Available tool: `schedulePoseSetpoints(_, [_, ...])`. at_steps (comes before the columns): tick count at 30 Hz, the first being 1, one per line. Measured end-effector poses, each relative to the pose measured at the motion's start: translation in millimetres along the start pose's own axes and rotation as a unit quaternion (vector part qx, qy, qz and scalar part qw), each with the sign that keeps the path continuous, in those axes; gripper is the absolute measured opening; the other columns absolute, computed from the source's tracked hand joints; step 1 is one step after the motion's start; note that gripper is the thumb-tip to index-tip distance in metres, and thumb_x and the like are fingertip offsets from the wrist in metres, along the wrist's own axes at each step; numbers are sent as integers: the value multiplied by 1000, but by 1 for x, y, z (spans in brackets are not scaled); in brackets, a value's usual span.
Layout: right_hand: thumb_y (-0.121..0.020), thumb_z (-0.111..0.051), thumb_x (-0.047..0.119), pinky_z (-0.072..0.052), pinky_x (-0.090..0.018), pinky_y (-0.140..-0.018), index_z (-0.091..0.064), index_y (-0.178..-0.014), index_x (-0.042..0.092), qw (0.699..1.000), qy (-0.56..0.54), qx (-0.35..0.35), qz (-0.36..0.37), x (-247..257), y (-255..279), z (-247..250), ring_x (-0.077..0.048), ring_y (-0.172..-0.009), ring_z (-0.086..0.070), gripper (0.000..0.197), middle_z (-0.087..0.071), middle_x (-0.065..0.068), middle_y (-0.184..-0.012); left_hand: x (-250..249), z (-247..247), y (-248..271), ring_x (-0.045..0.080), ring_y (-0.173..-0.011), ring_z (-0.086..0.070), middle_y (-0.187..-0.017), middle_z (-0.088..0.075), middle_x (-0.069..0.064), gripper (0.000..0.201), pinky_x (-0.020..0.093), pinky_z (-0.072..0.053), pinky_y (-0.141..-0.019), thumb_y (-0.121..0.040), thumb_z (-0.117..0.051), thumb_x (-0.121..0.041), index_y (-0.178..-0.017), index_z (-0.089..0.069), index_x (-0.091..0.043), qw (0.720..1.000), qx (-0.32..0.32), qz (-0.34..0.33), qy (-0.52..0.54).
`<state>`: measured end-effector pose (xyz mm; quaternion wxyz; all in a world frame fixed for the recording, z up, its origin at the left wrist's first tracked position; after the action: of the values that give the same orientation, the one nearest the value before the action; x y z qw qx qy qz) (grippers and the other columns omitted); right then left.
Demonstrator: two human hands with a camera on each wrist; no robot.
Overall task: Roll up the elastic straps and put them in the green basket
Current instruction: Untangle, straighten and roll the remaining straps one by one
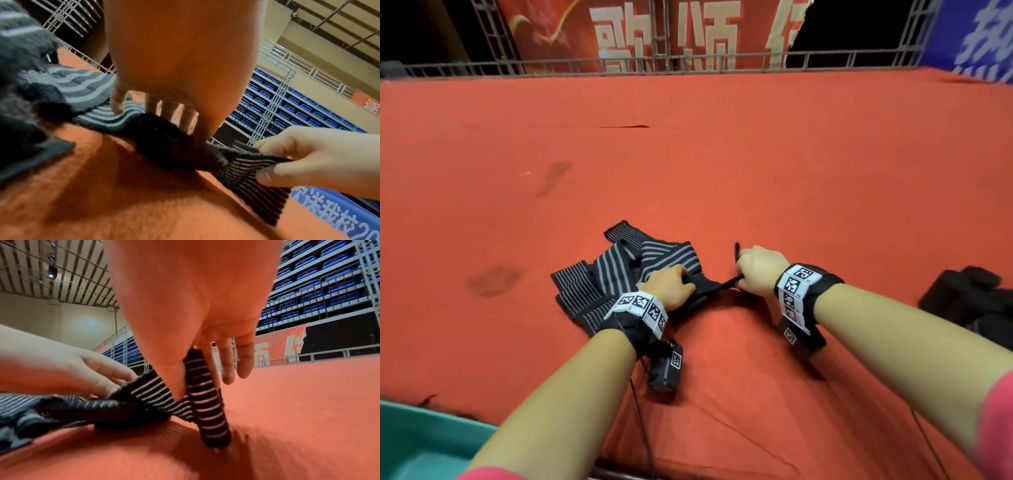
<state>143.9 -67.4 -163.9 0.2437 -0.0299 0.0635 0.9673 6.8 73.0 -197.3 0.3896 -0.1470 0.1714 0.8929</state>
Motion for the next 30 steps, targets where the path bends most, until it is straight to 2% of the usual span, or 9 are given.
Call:
schedulePoseSetpoints(6, [-93,-58,44,-47,-37,-78,-72,-104,20,999,-31,-20,-22,-16,16,13,-27,-115,-46,30,-51,-2,-118,-12,0,6,30,-121,-53,-124,-62,0,39,54,-35,-104,-94,-41,-57,-119,-57,-31,1000,13,14,-17])
schedulePoseSetpoints(10, [-94,-58,38,-46,-38,-90,-74,-104,20,997,-57,-53,-18,-14,26,32,-26,-129,-38,26,-45,-1,-142,-25,3,15,27,-115,-54,-122,-62,1,47,52,-35,-106,-79,-25,-57,-104,-56,-31,998,55,-17,31])
schedulePoseSetpoints(13, [-96,-56,34,-45,-37,-92,-74,-103,19,994,-67,-81,-11,-13,34,48,-26,-132,-35,25,-42,3,-148,-28,8,21,25,-106,-59,-114,-65,2,44,44,-43,-100,-76,-40,-56,-109,-56,-31,996,65,-18,57])
schedulePoseSetpoints(16, [-97,-54,30,-45,-36,-87,-73,-104,18,992,-74,-100,-18,-18,42,59,-24,-127,-39,24,-48,7,-142,-22,5,22,24,-97,-63,-105,-65,4,35,32,-50,-85,-87,-59,-31,-121,-52,-24,997,74,-11,30])
schedulePoseSetpoints(20, [-95,-52,29,-45,-35,-85,-72,-104,18,991,-89,-94,-41,-35,54,65,-24,-121,-43,25,-54,8,-133,-22,-2,24,26,-108,-62,-117,-66,6,40,33,-49,-94,-88,-62,-31,-127,-55,-22,999,38,-12,-21])
schedulePoseSetpoints(22, [-95,-52,28,-47,-37,-89,-73,-103,18,990,-97,-88,-45,-43,59,66,-23,-120,-44,25,-55,7,-133,-29,-2,23,28,-109,-62,-117,-68,4,29,40,-49,-97,-88,-57,-35,-116,-63,-31,1000,19,-18,-8])
schedulePoseSetpoints(24, [-95,-51,28,-49,-39,-90,-72,-99,18,989,-105,-89,-53,-48,64,68,-23,-119,-44,24,-55,7,-132,-32,-3,15,30,-102,-64,-105,-70,1,18,49,-49,-95,-81,-48,-41,-89,-64,-41,1000,2,-25,3])
schedulePoseSetpoints(26, [-96,-52,29,-50,-40,-87,-69,-90,18,987,-110,-101,-63,-56,70,72,-24,-117,-46,21,-57,6,-128,-37,3,15,30,-98,-64,-94,-69,0,15,52,-49,-93,-82,-46,-34,-74,-59,-37,999,-27,-30,18])
schedulePoseSetpoints(30, [-96,-55,33,-38,-35,-71,-49,-70,18,980,-109,-140,-88,-72,89,85,-30,-102,-53,32,-56,1,-89,-46,25,34,30,-96,-63,-96,-69,6,17,42,-51,-87,-93,-51,-19,-92,-68,-24,994,-105,-30,29])
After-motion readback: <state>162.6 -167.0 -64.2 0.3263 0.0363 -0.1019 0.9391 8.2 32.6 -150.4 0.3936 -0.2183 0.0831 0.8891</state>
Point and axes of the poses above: each hand's wrist, its own y-axis away from the middle knuckle, its own z-axis out of the back of the hand, x = y × z, the point moved 4 cm from there along -y, towards the middle knuckle
